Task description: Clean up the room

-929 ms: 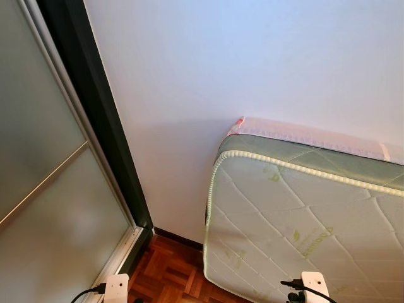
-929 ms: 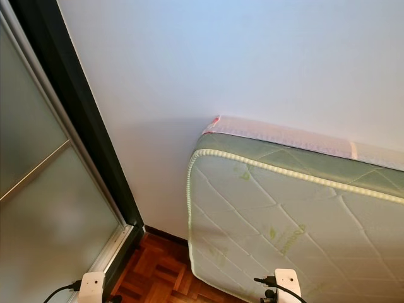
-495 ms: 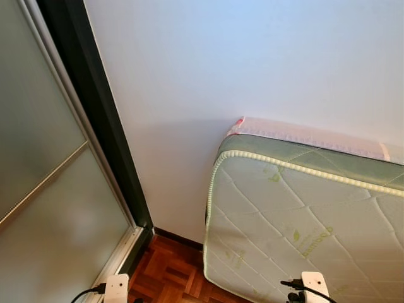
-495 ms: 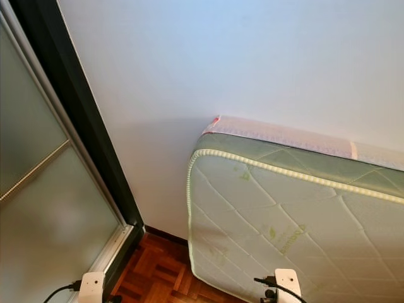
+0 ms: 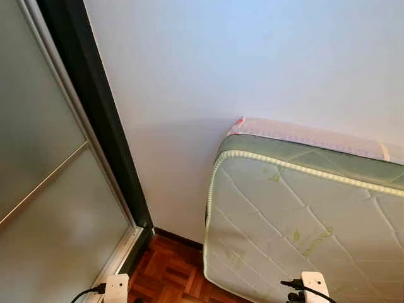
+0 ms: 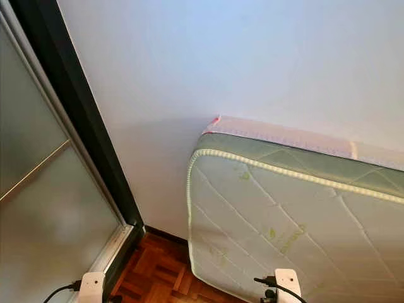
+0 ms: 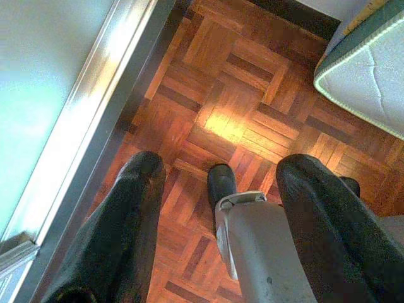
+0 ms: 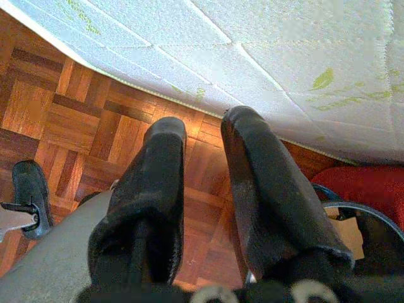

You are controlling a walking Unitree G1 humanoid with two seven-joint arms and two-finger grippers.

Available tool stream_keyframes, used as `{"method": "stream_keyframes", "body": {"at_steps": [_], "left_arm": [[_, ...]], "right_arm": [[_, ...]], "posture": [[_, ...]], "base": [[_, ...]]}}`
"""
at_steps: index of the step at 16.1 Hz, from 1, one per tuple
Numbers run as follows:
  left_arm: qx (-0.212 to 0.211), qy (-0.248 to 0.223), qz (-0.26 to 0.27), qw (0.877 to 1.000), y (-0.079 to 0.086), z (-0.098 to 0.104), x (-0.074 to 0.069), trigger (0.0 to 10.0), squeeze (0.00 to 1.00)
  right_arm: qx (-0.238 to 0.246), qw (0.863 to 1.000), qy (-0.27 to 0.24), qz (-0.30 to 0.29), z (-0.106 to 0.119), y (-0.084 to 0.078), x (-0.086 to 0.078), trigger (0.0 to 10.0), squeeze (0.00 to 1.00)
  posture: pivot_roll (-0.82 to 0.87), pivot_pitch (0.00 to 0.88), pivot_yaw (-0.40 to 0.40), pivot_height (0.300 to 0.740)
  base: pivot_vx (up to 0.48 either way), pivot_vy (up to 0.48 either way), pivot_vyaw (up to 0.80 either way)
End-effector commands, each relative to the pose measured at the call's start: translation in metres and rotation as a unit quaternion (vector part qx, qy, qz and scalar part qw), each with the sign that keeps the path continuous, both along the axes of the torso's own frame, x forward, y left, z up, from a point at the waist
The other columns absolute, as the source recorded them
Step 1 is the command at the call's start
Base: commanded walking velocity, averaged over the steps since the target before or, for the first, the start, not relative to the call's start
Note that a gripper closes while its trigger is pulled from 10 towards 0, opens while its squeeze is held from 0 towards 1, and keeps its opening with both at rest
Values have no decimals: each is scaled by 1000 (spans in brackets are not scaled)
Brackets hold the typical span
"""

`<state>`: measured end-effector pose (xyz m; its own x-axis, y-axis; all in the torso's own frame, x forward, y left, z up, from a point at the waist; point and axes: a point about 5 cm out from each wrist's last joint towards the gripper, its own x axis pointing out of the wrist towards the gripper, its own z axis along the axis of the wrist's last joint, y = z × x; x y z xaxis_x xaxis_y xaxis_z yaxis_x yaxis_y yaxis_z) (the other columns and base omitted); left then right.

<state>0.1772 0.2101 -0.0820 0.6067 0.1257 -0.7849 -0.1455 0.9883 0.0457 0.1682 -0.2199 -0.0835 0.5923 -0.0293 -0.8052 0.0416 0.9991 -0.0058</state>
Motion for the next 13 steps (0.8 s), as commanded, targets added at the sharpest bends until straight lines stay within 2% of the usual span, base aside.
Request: {"method": "stream_keyframes", "body": {"at_steps": [1,7,13], "left_arm": [[-27,-19,28,999,2,40,74,10000,0],[-27,-19,28,999,2,40,74,10000,0],[-15,-12,6,1000,3,39,72,10000,0]], "right_arm": [[58,993,4,-105,19,-26,31,10000,0],[58,993,4,-105,19,-26,31,10000,0],[68,991,-2,-114,18,-24,29,10000,0]], "posture": [[31,0,-88,740],[31,0,-88,740],[31,0,-77,740]], "base": [[0,0,0],[0,0,0],[0,0,0]]}}
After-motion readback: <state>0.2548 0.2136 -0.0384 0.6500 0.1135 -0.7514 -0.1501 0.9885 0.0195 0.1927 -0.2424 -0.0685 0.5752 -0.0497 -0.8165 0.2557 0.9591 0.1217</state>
